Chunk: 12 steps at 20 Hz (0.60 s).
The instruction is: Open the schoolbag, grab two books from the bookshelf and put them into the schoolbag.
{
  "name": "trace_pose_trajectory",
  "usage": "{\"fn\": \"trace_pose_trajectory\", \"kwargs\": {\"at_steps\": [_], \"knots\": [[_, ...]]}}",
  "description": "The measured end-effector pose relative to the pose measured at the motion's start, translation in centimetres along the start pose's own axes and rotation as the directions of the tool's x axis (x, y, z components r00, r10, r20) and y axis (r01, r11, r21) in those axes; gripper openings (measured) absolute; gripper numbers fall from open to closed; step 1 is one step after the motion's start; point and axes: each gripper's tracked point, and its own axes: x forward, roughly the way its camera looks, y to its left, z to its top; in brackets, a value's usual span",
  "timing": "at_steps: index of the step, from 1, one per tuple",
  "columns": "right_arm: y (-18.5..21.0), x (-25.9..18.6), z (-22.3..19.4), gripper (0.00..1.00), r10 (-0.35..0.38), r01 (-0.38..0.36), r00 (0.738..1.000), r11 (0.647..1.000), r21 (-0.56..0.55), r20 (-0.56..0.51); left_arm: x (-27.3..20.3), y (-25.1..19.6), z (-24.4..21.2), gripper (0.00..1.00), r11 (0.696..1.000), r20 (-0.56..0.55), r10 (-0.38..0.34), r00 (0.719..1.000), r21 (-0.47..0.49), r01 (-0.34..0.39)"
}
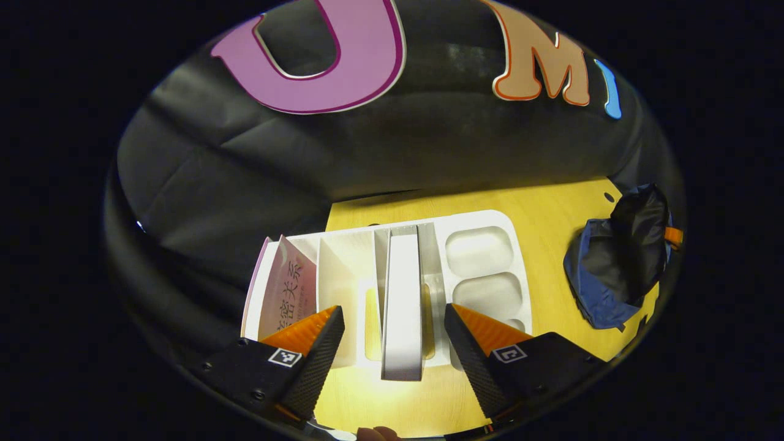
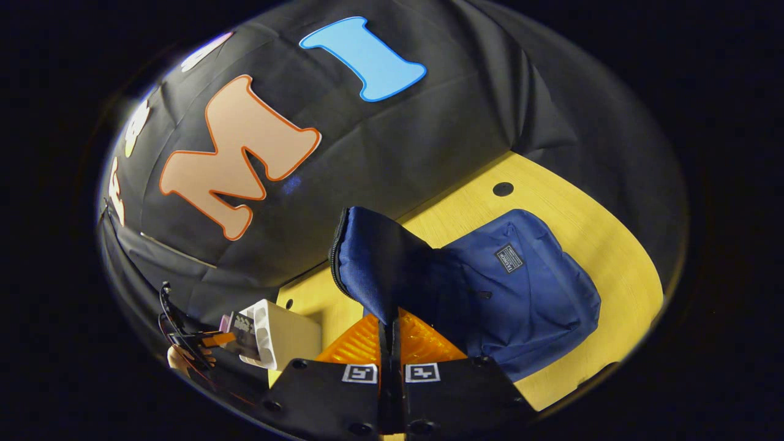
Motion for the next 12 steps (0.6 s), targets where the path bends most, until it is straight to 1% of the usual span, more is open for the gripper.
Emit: {"fn": "trace_pose_trajectory", "kwargs": {"at_steps": [2,3,4,7,10,11,12], "knots": [[-0.2,-0.1,0.1,0.03,0.003,-0.003,1.000,1.000,0.007,0.005,0.8,-0.6,-0.2,0.96,0.999,-0.072,-0.038,0.997,-0.004,0.037],[-0.2,-0.1,0.1,0.03,0.004,-0.004,1.000,1.000,0.007,0.007,1.1,-0.6,-0.6,1.00,0.999,-0.105,-0.044,0.993,-0.002,0.044],[-0.2,-0.2,0.2,0.03,0.006,-0.006,1.000,1.000,0.008,0.009,1.3,-0.5,-0.6,0.96,0.999,-0.126,-0.052,0.991,0.010,0.053],[-0.3,-0.4,0.3,0.03,0.012,-0.012,1.000,1.000,0.011,0.013,1.7,-0.6,-0.7,0.95,0.997,-0.190,-0.056,0.980,0.041,0.065],[-0.4,-0.3,0.2,0.03,0.016,-0.017,1.000,1.000,0.020,0.017,2.0,-0.8,-1.2,0.93,0.996,-0.257,-0.076,0.963,0.027,0.085],[-0.4,-0.3,0.1,0.04,0.019,-0.019,1.000,1.000,0.022,0.017,2.2,-1.0,-1.1,0.90,0.996,-0.262,-0.081,0.962,0.025,0.091],[-0.4,-0.3,0.2,0.04,0.020,-0.021,1.000,0.999,0.024,0.019,2.5,-0.6,-1.1,0.90,0.996,-0.272,-0.068,0.960,0.037,0.081]]}}
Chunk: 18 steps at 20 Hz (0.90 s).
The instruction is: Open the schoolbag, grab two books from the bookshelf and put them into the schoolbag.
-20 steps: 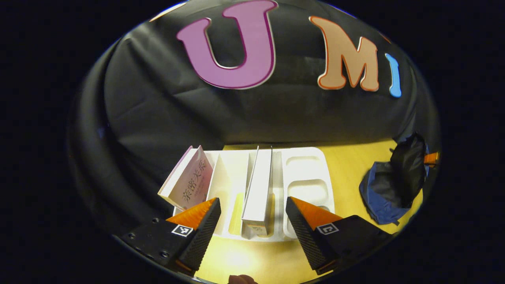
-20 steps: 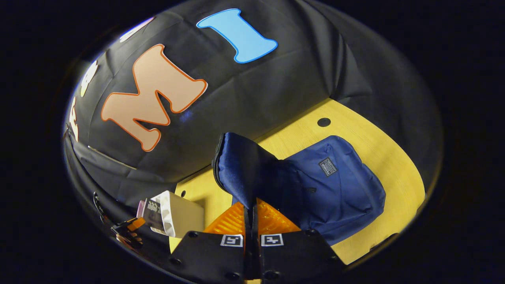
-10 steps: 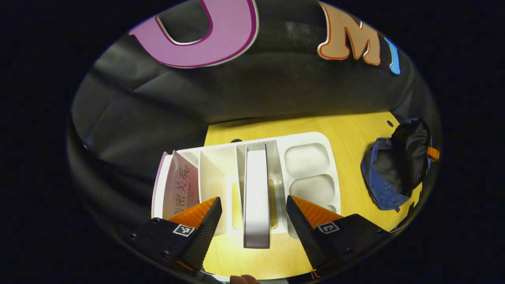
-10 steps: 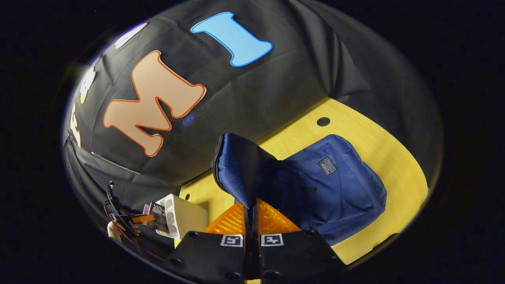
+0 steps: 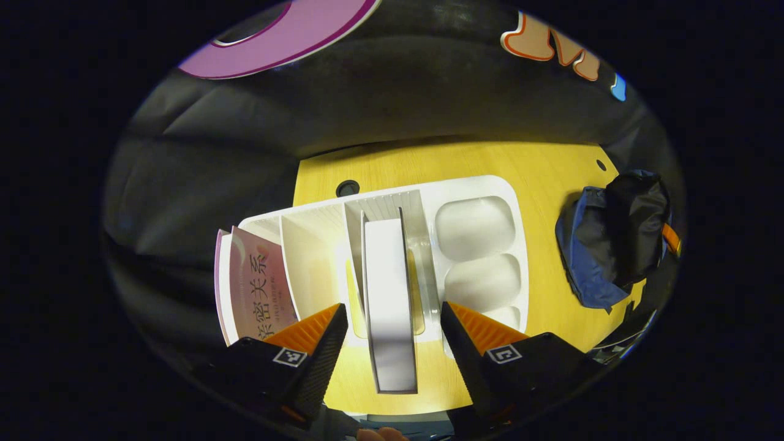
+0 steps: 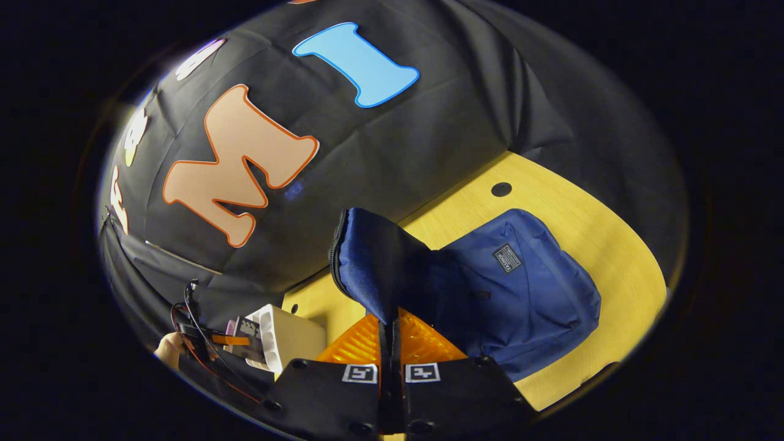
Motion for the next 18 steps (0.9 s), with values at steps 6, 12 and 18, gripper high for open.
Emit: {"fn": "trace_pose_trajectory", "kwargs": {"at_steps": [6,12,18], "knots": [[-0.5,0.1,0.1,0.03,0.003,-0.004,1.000,1.000,0.014,0.007,0.0,-0.4,-0.5,0.35,1.000,-0.079,-0.012,0.997,0.016,0.014],[-0.6,0.0,0.2,0.03,0.008,-0.008,1.000,1.000,0.017,0.013,-0.2,-1.3,-0.3,0.25,0.997,-0.089,-0.062,0.994,0.036,0.065],[-0.9,0.0,0.2,0.03,0.009,-0.010,1.000,0.999,0.031,0.018,-2.2,0.1,-0.2,0.19,0.991,-0.046,-0.090,0.995,0.090,0.094]]}}
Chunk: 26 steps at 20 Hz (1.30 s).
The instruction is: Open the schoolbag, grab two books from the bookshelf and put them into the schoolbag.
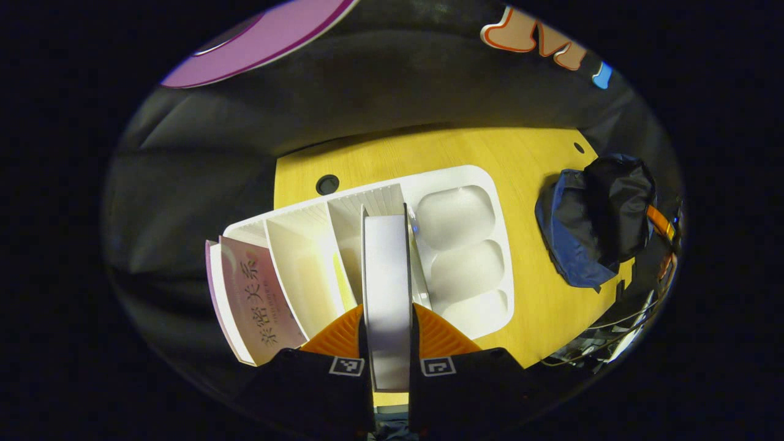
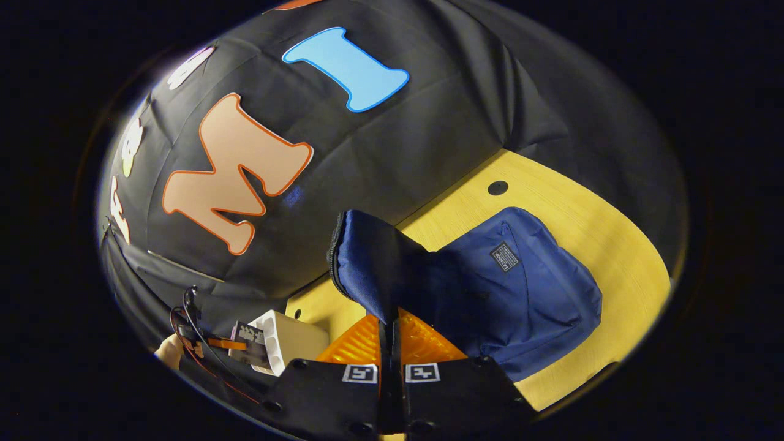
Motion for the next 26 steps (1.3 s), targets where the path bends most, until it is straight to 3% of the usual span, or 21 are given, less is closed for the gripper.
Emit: {"fn": "trace_pose_trajectory", "kwargs": {"at_steps": [12,23,26], "knots": [[0.1,-0.1,0.0,0.02,0.000,0.000,1.000,1.000,0.000,-0.003,-8.5,1.5,-1.2,0.19,0.995,0.104,-0.089,0.991,-0.044,0.094],[0.1,-0.2,0.1,0.03,-0.006,0.006,1.000,1.000,-0.004,-0.005,-17.5,3.5,-1.1,0.18,0.991,0.258,-0.082,0.963,-0.079,0.105],[0.0,-0.2,0.1,0.03,-0.004,0.004,1.000,1.000,0.002,-0.004,-18.5,2.3,-0.7,0.18,0.972,0.312,-0.142,0.939,-0.136,0.192]]}}
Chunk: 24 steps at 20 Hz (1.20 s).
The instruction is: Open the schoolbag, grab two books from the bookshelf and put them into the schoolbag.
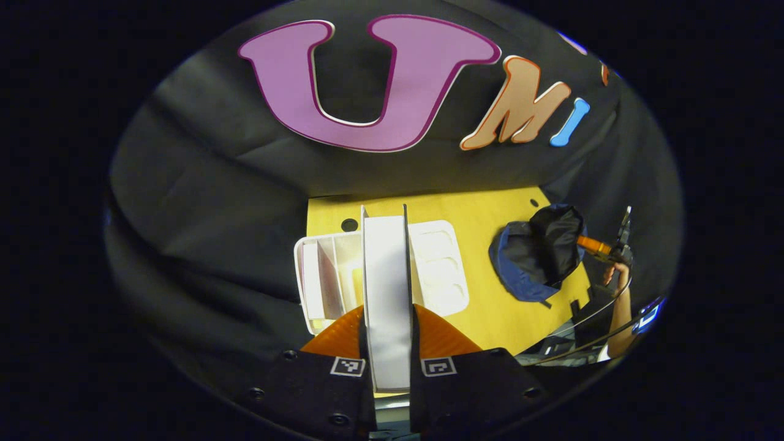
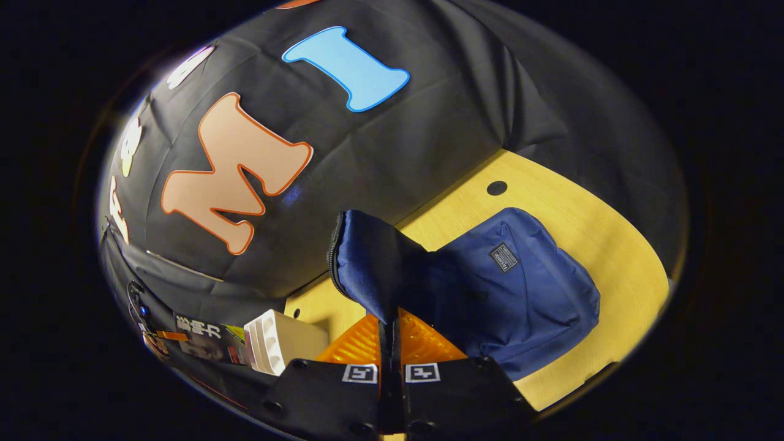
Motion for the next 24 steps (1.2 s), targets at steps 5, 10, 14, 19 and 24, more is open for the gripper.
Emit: {"fn": "trace_pose_trajectory", "kwargs": {"at_steps": [5,10,14,19,24], "knots": [[-0.1,-0.1,0.0,0.03,0.003,-0.003,1.000,1.000,0.009,-0.001,3.3,-7.0,0.9,0.19,0.943,0.116,-0.226,0.967,-0.222,0.247],[0.0,-0.4,-0.1,0.03,0.012,-0.012,1.000,1.000,0.011,-0.005,9.9,-13.3,-0.5,0.19,0.861,0.120,-0.379,0.918,-0.318,0.397],[-0.1,-0.3,-0.2,0.03,0.012,-0.012,1.000,1.000,0.003,-0.007,14.5,-17.5,-2.1,0.19,0.809,0.098,-0.456,0.884,-0.368,0.458],[0.0,-0.8,-0.1,0.03,-0.001,0.001,1.000,1.000,-0.030,-0.014,18.9,-22.7,-2.9,0.19,0.752,0.091,-0.533,0.841,-0.404,0.520],[0.1,-1.2,0.1,0.03,-0.006,0.006,1.000,0.999,-0.034,-0.017,23.4,-28.6,-3.5,0.19,0.703,0.085,-0.592,0.802,-0.432,0.565]]}}
